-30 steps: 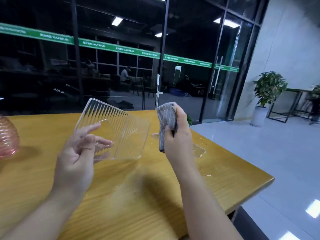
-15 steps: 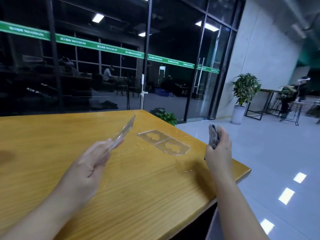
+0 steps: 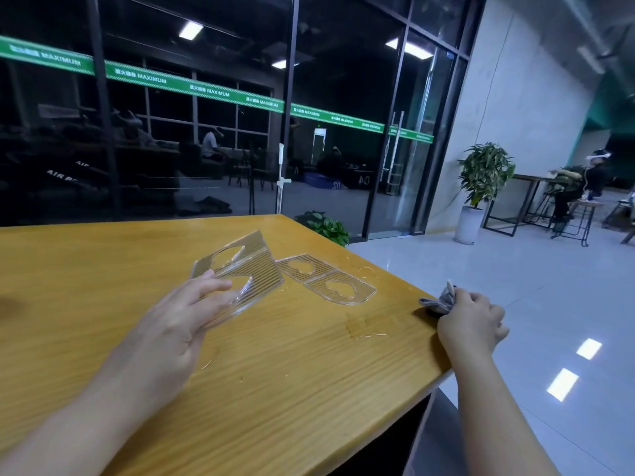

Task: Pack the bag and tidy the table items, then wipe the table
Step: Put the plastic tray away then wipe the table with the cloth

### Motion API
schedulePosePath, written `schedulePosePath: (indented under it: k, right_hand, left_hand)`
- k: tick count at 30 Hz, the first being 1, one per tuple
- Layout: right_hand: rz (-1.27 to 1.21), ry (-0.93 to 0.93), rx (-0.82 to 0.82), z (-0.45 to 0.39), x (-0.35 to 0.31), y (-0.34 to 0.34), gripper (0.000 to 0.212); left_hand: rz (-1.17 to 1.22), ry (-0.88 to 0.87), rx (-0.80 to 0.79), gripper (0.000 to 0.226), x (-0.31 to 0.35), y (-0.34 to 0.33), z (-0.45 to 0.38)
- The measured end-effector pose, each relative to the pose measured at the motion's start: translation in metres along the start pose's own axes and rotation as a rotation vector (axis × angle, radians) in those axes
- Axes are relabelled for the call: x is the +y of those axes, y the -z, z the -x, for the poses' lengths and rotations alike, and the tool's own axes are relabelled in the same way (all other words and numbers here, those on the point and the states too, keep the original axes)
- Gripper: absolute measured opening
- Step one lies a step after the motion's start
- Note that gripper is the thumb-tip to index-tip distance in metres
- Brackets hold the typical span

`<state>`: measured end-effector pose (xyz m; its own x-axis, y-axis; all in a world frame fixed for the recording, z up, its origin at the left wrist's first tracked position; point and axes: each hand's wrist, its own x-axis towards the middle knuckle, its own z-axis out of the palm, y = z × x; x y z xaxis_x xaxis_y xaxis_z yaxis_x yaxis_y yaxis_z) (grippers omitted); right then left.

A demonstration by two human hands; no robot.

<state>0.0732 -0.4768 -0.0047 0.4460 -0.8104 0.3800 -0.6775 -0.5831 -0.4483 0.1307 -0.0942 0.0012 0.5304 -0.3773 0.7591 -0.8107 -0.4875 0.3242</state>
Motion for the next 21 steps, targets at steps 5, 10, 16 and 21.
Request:
schedulePosePath:
  k: [5, 10, 16, 21]
  right_hand:
    - [-0.044, 0.084, -0.034, 0.004, -0.02, 0.002, 0.045]
    - [-0.135, 0.258, 0.011, 0.02, -0.048, 0.004, 0.042]
    - [0.067, 0.536, -0.32, 0.032, -0.09, -0.004, 0.041]
    - [0.306, 0.585, -0.52, 0.03, -0.12, -0.016, 0.052]
  left_hand:
    - [-0.013, -0.011, -0.052, 0.042, -0.006, -0.002, -0.001]
    - [-0.025, -0.009, -0.062, 0.043, -0.007, -0.003, 0.0]
    - [-0.059, -0.034, -0.065, 0.048, -0.008, -0.005, 0.0]
    - [-0.066, -0.025, -0.094, 0.045, -0.009, -0.005, 0.002]
